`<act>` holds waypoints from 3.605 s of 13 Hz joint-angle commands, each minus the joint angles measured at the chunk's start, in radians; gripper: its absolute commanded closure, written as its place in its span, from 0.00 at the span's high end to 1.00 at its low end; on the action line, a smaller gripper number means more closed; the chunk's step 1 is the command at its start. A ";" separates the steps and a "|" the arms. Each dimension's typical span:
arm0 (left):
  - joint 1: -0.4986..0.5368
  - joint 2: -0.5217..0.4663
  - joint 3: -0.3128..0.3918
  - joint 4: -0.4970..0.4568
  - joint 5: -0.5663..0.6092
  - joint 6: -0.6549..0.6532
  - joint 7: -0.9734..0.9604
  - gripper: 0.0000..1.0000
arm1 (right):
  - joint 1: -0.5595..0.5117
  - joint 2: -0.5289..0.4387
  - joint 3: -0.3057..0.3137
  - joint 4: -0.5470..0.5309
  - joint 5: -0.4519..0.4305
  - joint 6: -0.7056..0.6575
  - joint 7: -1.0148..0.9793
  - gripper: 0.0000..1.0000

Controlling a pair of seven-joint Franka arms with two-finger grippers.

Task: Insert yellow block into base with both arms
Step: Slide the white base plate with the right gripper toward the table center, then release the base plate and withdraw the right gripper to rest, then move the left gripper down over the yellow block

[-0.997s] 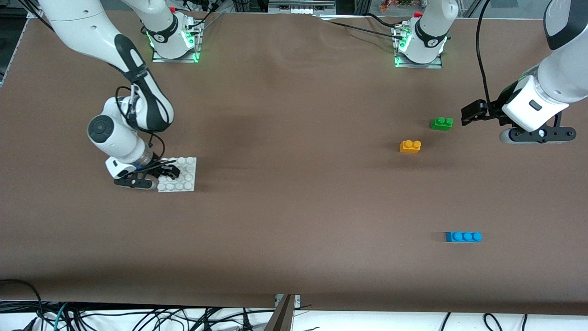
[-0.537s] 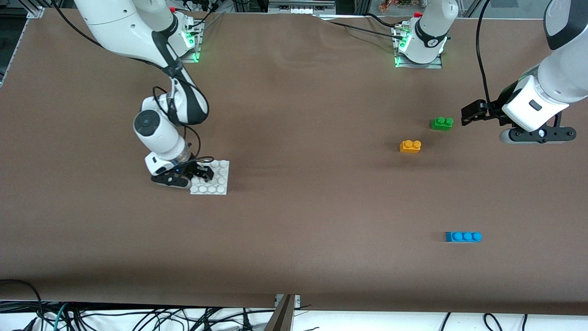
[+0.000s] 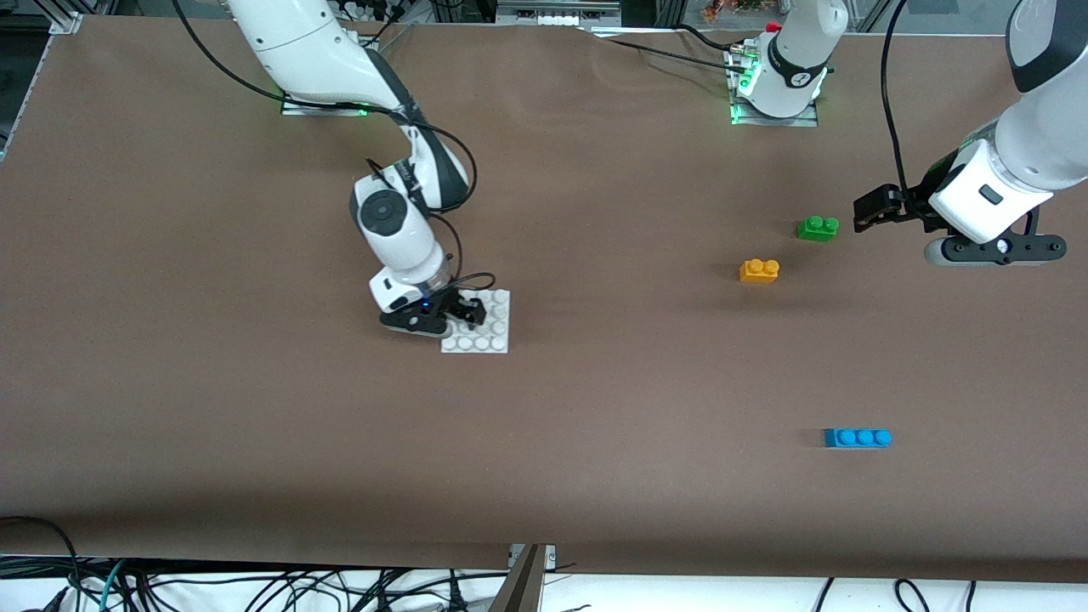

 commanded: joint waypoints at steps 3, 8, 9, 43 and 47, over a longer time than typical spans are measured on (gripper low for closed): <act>0.006 0.007 0.001 0.022 -0.039 -0.009 0.003 1.00 | 0.171 0.143 -0.019 0.172 0.020 -0.019 0.198 0.64; 0.006 0.007 0.001 0.022 -0.038 -0.009 0.003 1.00 | 0.315 0.190 -0.057 0.263 0.019 -0.021 0.338 0.64; 0.006 0.005 0.001 0.022 -0.038 -0.009 0.003 1.00 | 0.321 0.189 -0.059 0.263 0.019 -0.021 0.338 0.65; -0.008 0.005 -0.008 0.022 -0.038 -0.023 0.000 1.00 | -0.473 -0.552 -0.002 0.378 -0.127 -1.243 -0.511 1.00; -0.008 0.005 -0.008 0.022 -0.038 -0.025 0.000 1.00 | -0.475 -0.554 -0.003 0.378 -0.125 -1.237 -0.500 1.00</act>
